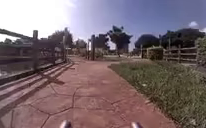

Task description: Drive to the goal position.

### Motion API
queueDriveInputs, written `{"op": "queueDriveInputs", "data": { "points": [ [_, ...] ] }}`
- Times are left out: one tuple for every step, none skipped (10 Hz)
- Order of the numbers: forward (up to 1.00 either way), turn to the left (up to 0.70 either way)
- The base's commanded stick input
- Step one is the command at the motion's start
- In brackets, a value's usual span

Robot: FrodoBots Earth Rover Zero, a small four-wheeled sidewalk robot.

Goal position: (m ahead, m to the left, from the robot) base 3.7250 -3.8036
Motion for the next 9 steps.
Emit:
{"op": "queueDriveInputs", "data": {
  "points": [
    [0.5, 0.14],
    [0.5, 0.5],
    [0.5, 0.5],
    [0.5, 0.5],
    [0.5, 0.5],
    [0.5, 0.5],
    [0.5, 0.0],
    [0.5, 0.0],
    [0.5, 0.0]
  ]
}}
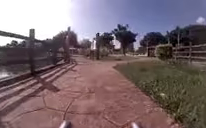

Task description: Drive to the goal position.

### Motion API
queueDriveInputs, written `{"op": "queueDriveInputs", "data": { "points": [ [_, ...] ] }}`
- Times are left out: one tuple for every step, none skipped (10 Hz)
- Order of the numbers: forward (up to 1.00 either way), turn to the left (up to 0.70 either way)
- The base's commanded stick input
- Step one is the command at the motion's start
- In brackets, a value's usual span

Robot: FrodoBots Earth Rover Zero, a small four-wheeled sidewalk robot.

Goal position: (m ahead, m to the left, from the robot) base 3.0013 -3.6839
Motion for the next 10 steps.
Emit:
{"op": "queueDriveInputs", "data": {
  "points": [
    [0.5, 0.0],
    [0.5, 0.02],
    [0.5, 0.03],
    [0.5, 0.06],
    [0.5, 0.0],
    [0.5, 0.0],
    [0.5, 0.0],
    [0.5, 0.0],
    [0.5, 0.0],
    [0.5, 0.0]
  ]
}}
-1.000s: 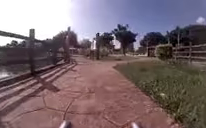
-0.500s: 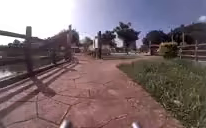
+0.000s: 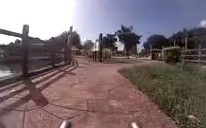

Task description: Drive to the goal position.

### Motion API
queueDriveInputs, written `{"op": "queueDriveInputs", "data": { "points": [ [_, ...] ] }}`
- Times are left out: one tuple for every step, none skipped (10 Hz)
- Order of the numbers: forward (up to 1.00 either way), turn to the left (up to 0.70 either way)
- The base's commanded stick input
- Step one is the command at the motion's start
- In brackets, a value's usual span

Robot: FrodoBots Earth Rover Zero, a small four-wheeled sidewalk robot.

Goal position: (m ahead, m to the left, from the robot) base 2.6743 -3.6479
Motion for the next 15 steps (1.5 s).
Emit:
{"op": "queueDriveInputs", "data": {
  "points": [
    [0.5, 0.0],
    [0.5, 0.0],
    [0.5, 0.0],
    [0.5, 0.0],
    [0.5, 0.0],
    [0.5, 0.0],
    [0.5, 0.0],
    [0.5, 0.0],
    [0.5, 0.0],
    [0.5, 0.0],
    [0.5, 0.0],
    [0.5, 0.0],
    [0.5, 0.0],
    [0.5, 0.0],
    [0.5, 0.0]
  ]
}}
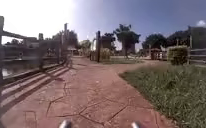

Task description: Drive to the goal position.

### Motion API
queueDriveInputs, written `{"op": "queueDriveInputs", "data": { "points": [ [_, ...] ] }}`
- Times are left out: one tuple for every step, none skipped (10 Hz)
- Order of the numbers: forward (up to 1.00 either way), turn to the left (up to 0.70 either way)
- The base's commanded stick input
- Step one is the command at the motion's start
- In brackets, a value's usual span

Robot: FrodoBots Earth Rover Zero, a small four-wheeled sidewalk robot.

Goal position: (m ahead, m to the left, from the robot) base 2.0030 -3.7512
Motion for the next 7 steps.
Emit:
{"op": "queueDriveInputs", "data": {
  "points": [
    [0.5, 0.0],
    [0.5, 0.0],
    [0.5, 0.0],
    [0.5, 0.0],
    [0.5, 0.0],
    [0.5, 0.0],
    [0.5, 0.0]
  ]
}}
